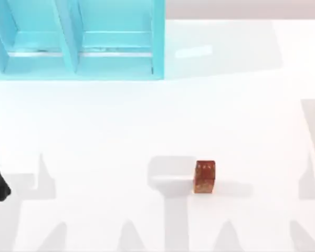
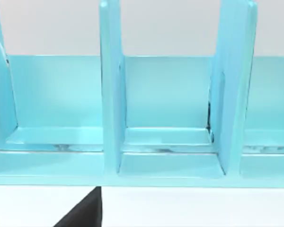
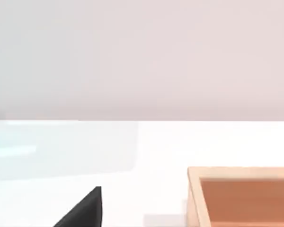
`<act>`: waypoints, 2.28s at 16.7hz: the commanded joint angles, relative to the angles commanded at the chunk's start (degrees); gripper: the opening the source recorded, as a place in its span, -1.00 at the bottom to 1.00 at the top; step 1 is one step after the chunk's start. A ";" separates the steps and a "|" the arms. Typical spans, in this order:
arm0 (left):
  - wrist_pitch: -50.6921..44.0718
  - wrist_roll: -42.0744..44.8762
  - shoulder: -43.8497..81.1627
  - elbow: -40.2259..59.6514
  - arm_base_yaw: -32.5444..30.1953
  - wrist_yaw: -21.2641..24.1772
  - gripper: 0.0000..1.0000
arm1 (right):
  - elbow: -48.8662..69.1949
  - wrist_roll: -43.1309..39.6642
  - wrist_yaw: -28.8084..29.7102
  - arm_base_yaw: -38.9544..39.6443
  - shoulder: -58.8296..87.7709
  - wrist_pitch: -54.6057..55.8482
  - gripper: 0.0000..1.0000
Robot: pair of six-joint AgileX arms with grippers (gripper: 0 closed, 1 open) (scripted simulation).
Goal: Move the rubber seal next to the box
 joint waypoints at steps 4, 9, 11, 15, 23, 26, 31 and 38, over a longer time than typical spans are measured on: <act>0.00 0.00 0.00 0.00 0.00 0.00 1.00 | 1.76 1.33 0.01 1.63 1.72 -1.32 1.00; 0.00 0.00 0.00 0.00 0.00 0.00 1.00 | 16.60 10.48 0.22 12.31 16.58 -11.60 1.00; 0.00 0.00 0.00 0.00 0.00 0.00 1.00 | 25.76 15.23 0.41 17.72 26.69 -17.84 1.00; 0.00 0.00 0.00 0.00 0.00 0.00 1.00 | 45.86 24.60 0.87 27.96 51.81 -32.58 1.00; 0.00 0.00 0.00 0.00 0.00 0.00 1.00 | 80.30 37.75 0.94 39.34 96.79 -60.48 1.00; 0.00 0.00 0.00 0.00 0.00 0.00 1.00 | 89.63 40.14 0.51 40.35 107.31 -67.23 1.00; 0.00 0.00 0.00 0.00 0.00 0.00 1.00 | 96.07 41.43 0.09 40.48 114.33 -71.72 1.00; 0.00 0.00 0.00 0.00 0.00 0.00 1.00 | 93.97 41.30 0.09 40.32 114.83 -69.34 1.00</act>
